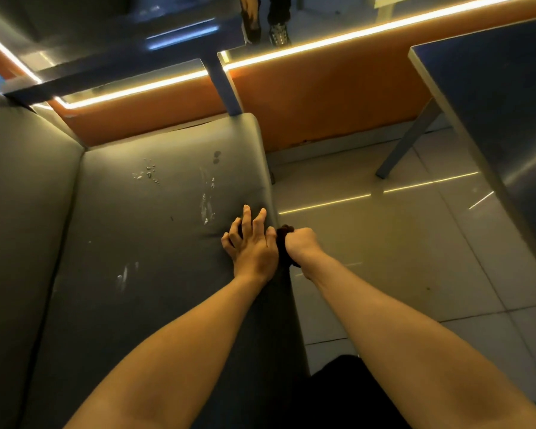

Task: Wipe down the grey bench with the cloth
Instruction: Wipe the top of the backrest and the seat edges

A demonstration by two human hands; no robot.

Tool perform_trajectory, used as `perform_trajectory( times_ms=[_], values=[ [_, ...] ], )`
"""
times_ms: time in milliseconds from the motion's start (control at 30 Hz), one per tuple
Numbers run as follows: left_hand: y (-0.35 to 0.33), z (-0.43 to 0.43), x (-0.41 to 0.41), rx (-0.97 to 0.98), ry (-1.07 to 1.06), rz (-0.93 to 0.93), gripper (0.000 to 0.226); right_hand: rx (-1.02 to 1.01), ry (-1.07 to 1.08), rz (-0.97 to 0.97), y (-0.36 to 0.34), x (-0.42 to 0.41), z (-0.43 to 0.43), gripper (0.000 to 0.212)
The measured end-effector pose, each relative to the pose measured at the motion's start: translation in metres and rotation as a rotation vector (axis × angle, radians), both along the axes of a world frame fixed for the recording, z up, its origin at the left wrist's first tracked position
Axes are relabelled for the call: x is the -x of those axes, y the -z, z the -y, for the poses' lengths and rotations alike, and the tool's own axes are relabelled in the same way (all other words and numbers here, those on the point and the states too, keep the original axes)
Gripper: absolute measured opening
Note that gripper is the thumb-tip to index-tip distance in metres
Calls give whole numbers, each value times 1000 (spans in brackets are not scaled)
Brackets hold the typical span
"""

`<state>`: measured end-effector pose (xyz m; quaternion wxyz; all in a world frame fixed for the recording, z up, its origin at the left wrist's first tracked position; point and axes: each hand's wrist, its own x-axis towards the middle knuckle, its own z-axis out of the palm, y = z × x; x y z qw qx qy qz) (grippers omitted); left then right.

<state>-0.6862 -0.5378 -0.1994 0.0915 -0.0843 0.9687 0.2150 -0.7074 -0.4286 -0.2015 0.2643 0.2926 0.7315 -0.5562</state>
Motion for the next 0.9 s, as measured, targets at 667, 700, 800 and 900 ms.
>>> perform_trajectory(
  times_ms=[667,700,800,900],
  values=[
    [-104,94,-90,-1117,-405,-138,32,171,-108,-277,-123,-83,112,22],
    [-100,110,-96,-1030,-419,-156,29,102,-225,-292,-120,-87,123,22],
    [-88,149,-113,-698,-486,-267,20,-27,-523,-334,-108,-92,157,29],
    [-70,188,-124,-435,-528,-405,27,-111,-736,-373,-102,-85,186,46]
  ],
)
